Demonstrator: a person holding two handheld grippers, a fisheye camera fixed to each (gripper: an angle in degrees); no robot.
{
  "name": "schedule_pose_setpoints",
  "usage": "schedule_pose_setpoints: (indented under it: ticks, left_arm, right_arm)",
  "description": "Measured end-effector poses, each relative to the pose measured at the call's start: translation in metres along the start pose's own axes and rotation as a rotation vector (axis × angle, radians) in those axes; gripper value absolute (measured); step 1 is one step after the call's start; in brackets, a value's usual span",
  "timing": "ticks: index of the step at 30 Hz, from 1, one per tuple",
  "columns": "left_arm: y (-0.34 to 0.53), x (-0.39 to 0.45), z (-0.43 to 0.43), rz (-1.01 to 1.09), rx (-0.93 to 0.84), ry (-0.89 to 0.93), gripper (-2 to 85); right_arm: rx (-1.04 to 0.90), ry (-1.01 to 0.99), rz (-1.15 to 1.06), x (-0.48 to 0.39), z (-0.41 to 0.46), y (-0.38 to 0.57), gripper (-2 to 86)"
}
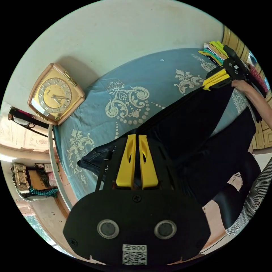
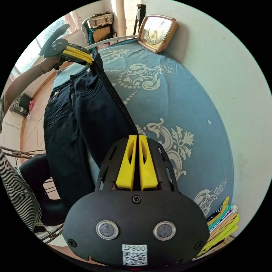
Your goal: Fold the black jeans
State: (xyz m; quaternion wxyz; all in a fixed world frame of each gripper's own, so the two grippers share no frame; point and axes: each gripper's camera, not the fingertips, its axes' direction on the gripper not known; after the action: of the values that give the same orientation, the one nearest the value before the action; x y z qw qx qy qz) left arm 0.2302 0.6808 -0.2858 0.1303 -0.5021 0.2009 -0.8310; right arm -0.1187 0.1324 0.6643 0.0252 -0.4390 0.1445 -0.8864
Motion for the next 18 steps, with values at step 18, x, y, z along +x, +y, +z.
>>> schedule_pose_setpoints:
  ticks: [18]
  left_arm:
    - [0.328, 0.114, 0.083, -0.284, 0.045, 0.203, 1.6]
  right_arm:
    - [0.03, 0.087, -0.06, -0.29, -0.209, 0.1, 0.8]
